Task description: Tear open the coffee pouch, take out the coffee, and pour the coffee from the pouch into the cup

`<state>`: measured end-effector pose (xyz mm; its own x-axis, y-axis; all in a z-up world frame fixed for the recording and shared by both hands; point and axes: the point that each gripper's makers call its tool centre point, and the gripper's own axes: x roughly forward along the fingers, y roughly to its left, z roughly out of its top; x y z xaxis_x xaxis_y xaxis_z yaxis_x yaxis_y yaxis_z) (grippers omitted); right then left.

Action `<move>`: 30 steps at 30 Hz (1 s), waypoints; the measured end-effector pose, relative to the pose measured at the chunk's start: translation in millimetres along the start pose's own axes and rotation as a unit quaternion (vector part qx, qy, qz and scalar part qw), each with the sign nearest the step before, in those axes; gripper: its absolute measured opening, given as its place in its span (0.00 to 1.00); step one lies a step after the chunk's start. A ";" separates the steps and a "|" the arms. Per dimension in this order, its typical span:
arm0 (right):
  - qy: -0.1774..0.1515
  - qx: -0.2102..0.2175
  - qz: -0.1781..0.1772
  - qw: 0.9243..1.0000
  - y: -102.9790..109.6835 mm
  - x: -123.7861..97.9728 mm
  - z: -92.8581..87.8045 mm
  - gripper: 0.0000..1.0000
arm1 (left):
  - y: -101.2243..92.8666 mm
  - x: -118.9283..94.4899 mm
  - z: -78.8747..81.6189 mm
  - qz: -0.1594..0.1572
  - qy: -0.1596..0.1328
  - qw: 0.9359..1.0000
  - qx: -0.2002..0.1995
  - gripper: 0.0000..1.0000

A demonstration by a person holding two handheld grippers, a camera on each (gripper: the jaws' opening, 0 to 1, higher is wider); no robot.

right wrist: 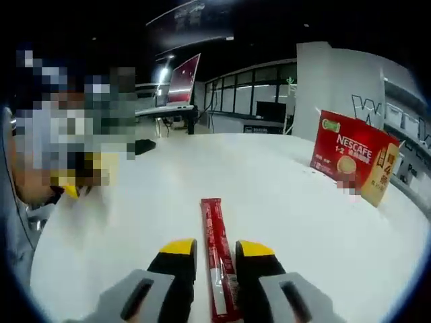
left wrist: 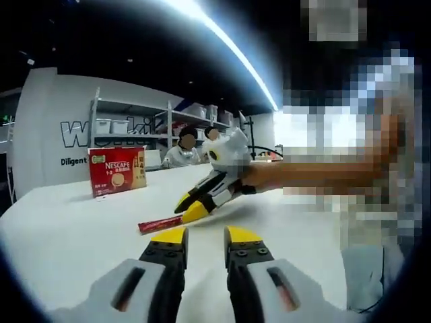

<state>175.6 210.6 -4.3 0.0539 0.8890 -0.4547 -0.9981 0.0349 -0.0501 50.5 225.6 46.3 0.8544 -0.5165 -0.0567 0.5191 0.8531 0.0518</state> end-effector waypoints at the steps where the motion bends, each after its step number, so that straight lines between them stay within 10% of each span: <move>1: 0.003 0.002 -0.001 1.000 -0.1 0.4 -2.0 0.24 | -0.4 0.1 -0.3 -0.001 0.001 1.000 0.000 0.24; 8: 0.009 0.034 -0.027 0.999 0.0 -1.0 -7.6 0.11 | -0.8 1.1 -1.8 -0.004 0.005 1.000 0.001 0.24; 20: -0.117 -0.104 -0.155 0.975 62.8 -68.4 58.0 0.10 | 16.6 -2.5 14.7 0.019 -0.031 0.997 -0.070 0.24; 23: -0.143 -0.121 -0.169 0.968 89.3 -82.9 69.3 0.10 | 6.0 -8.3 34.7 0.005 -0.073 0.984 -0.159 0.24; 30: -0.200 -0.155 -0.185 0.950 125.8 -112.0 97.4 0.10 | -23.1 -16.0 71.8 -0.027 -0.126 0.970 -0.205 0.24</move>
<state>41.2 159.9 126.9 0.3221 0.9466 0.0150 -0.8535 0.2972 -0.4279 26.5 208.9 117.6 0.8314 -0.5185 0.1999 0.5549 0.7553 -0.3486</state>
